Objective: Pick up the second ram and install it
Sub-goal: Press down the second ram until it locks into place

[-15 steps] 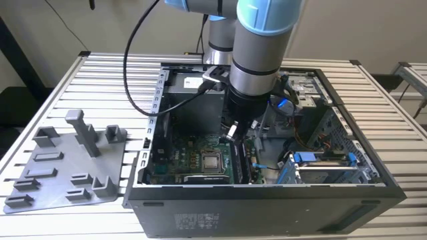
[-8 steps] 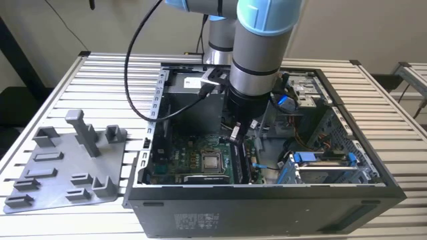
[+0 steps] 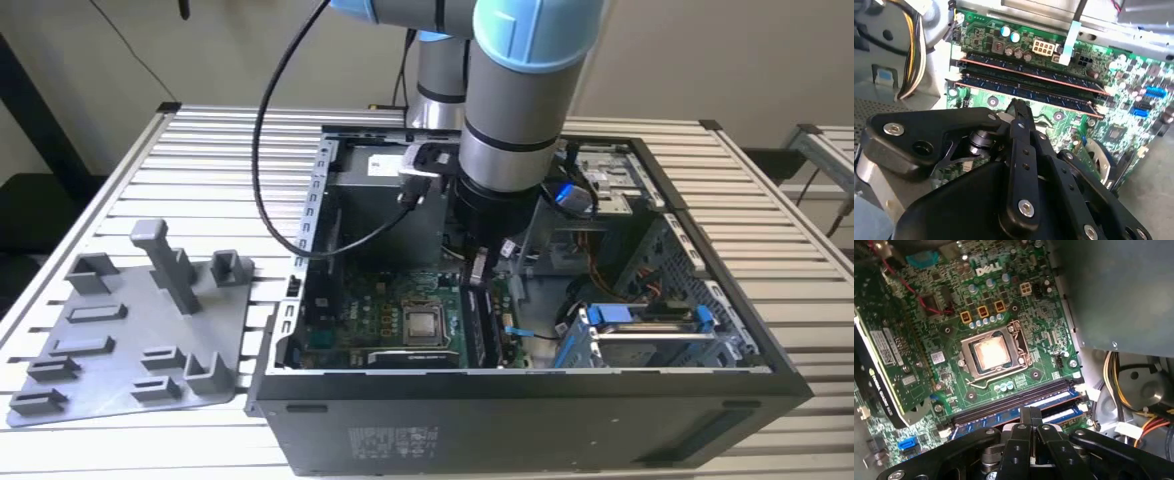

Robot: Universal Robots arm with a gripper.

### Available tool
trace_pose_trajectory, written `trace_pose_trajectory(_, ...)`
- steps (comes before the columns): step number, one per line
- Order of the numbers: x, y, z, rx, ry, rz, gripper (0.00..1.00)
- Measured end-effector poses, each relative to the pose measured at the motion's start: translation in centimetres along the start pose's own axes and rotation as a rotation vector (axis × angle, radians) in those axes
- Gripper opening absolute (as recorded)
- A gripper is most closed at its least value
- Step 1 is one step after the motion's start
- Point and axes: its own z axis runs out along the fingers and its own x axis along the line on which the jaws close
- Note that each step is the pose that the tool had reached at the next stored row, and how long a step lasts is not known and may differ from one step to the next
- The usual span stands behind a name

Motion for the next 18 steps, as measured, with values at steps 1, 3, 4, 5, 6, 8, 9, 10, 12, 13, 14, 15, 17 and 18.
trace_pose_trajectory(1,0.00,0.00,0.01,0.0005,-0.0007,-0.018,0.11)
trace_pose_trajectory(3,0.00,0.00,0.02,0.0007,-0.0017,-0.055,0.11)
trace_pose_trajectory(4,0.01,0.01,0.04,-0.0002,-0.0021,-0.074,0.11)
trace_pose_trajectory(5,0.01,0.01,0.05,-0.0013,-0.0022,-0.091,0.11)
trace_pose_trajectory(6,0.01,0.01,0.06,-0.0024,-0.0022,-0.109,0.11)
trace_pose_trajectory(8,0.01,0.00,0.08,-0.0046,-0.0025,-0.146,0.11)
trace_pose_trajectory(9,0.01,0.00,0.10,-0.0057,-0.0028,-0.164,0.11)
trace_pose_trajectory(10,0.01,0.01,0.11,-0.0068,-0.0029,-0.182,0.11)
trace_pose_trajectory(12,0.01,0.00,0.12,-0.0090,-0.0033,-0.218,0.11)
trace_pose_trajectory(13,0.01,0.00,0.13,-0.0101,-0.0035,-0.236,0.11)
trace_pose_trajectory(14,0.01,0.01,0.14,-0.0112,-0.0037,-0.255,0.11)
trace_pose_trajectory(15,0.01,0.00,0.15,-0.0121,-0.0038,-0.271,0.11)
trace_pose_trajectory(17,0.01,0.01,0.15,-0.0125,-0.0039,-0.277,0.11)
trace_pose_trajectory(18,0.01,-0.01,0.15,-0.0125,-0.0038,-0.277,0.11)
